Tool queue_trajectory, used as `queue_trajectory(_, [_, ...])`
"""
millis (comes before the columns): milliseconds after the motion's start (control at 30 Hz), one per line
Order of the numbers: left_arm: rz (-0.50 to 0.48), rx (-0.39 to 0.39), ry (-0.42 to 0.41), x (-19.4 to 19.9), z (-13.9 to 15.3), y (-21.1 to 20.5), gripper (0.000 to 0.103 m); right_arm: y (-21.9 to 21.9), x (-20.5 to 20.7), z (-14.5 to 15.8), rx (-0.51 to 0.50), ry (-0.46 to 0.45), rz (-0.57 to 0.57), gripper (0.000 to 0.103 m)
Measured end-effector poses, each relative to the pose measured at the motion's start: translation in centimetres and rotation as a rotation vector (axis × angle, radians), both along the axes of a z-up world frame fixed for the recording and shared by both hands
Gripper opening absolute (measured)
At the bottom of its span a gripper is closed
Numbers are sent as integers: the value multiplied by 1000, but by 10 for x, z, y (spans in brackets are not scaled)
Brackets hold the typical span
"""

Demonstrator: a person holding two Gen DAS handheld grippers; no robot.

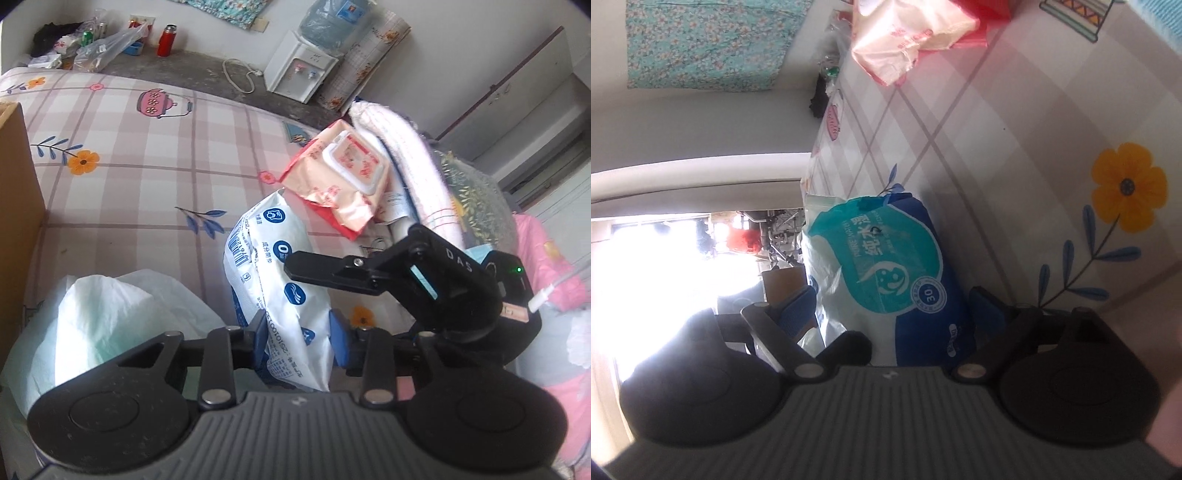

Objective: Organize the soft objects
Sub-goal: 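Close the left gripper on the wet-wipes pack while the right gripper releases it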

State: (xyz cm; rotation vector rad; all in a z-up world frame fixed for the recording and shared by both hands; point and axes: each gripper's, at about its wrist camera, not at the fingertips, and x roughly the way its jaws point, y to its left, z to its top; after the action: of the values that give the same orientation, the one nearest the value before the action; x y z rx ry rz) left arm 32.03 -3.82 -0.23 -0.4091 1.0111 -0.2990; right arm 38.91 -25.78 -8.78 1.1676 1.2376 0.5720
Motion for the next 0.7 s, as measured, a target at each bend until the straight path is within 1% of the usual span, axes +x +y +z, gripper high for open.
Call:
queue_trajectory(167, [-25, -32, -54, -14, 23, -5, 35, -21, -15, 27, 14, -50, -24, 89])
queue_trajectory(400, [-66, -88, -138, -54, 70, 3, 35, -39, -57, 86, 23, -153, -50, 89])
queue_trajectory(500, [-71, -105, -171, -78, 89, 16, 35, -36, -80, 112, 18, -199, -49, 89])
queue_trajectory(700, [-44, -119, -239, -126, 118, 59, 35, -3, -121, 153, 48, -266, -1, 89])
